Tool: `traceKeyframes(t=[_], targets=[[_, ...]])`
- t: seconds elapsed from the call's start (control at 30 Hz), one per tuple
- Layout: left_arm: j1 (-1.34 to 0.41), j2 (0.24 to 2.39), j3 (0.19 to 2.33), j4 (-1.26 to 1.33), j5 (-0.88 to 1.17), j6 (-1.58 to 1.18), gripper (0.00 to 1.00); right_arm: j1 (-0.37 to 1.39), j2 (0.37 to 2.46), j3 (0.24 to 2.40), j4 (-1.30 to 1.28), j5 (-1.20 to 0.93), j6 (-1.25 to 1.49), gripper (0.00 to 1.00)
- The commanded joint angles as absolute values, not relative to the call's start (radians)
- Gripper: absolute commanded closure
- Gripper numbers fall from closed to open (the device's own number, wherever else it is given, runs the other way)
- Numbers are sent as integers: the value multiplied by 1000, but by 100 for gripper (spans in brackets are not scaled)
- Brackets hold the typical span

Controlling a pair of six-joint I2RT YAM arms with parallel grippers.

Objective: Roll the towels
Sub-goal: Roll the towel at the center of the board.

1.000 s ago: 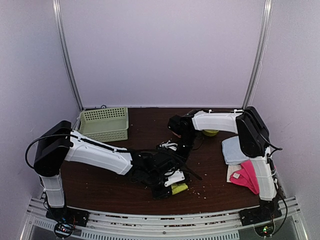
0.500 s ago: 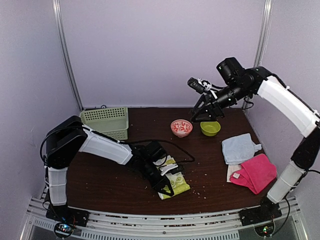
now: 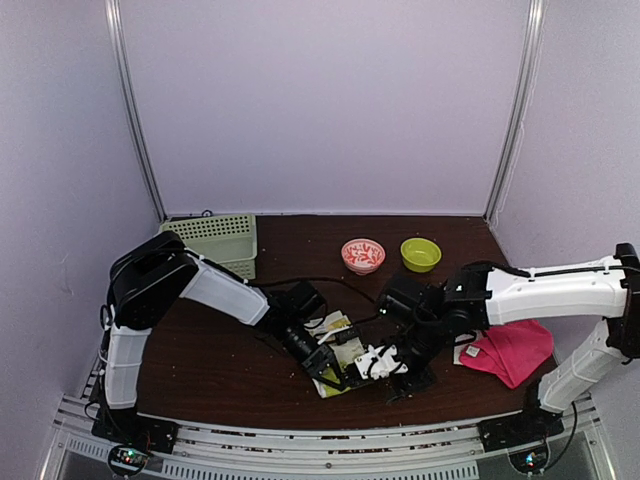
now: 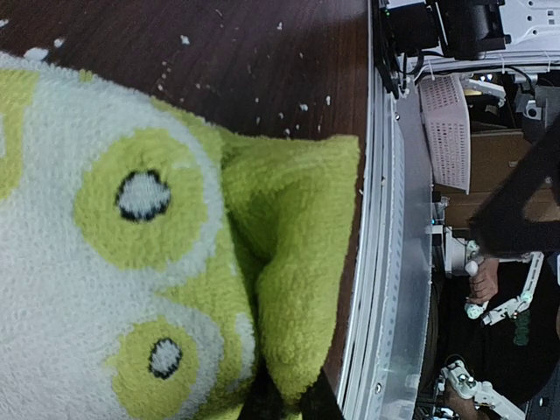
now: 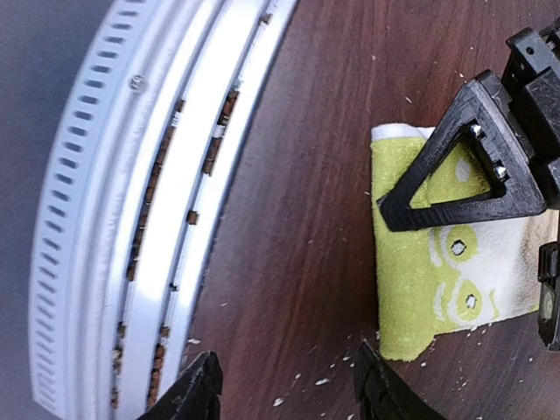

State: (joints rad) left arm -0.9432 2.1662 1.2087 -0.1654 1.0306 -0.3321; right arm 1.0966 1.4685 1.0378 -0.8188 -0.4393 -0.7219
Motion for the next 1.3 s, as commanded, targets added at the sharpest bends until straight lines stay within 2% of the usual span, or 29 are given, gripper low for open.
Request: traceKeyframes(t=[0.0, 0.13, 0.47, 0.53, 0.63, 0.7, 0.77, 0.83, 1.0, 1.03, 1.27], targets=[[-940, 2211, 1175, -228, 967, -339, 97, 1179, 1514, 966, -484, -138, -690, 47], [-941, 2217, 1176, -240, 962, -327, 97, 1222, 1582, 938, -380, -22, -694, 47], [-940, 2219, 1180, -245, 961, -314, 97, 1223, 1693, 913, -322, 48, -746, 53], [-941, 2216, 1182, -255, 958, -305, 95, 1223, 1708, 906, -324, 50, -749, 60], [-941, 2196, 1185, -284, 936, -272, 84, 1222, 1742, 921, -377, 22, -794, 82], [-938, 2156, 1190, -326, 869, -231, 76, 1220, 1764, 955, -436, -19, -790, 90], [-932, 2087, 1189, -359, 805, -189, 71, 1219, 1772, 991, -506, -86, -776, 93], [-915, 1995, 1172, -369, 675, -184, 64, 1208, 1779, 1030, -570, -173, -763, 94], [-857, 1738, 1092, -335, 374, -226, 55, 1122, 1855, 1173, -753, -423, -700, 94], [-856, 1679, 1067, -315, 307, -228, 50, 1096, 1886, 1210, -791, -478, -698, 94], [-893, 1334, 913, -174, 3, -173, 49, 915, 2230, 1572, -1132, -689, -676, 94]])
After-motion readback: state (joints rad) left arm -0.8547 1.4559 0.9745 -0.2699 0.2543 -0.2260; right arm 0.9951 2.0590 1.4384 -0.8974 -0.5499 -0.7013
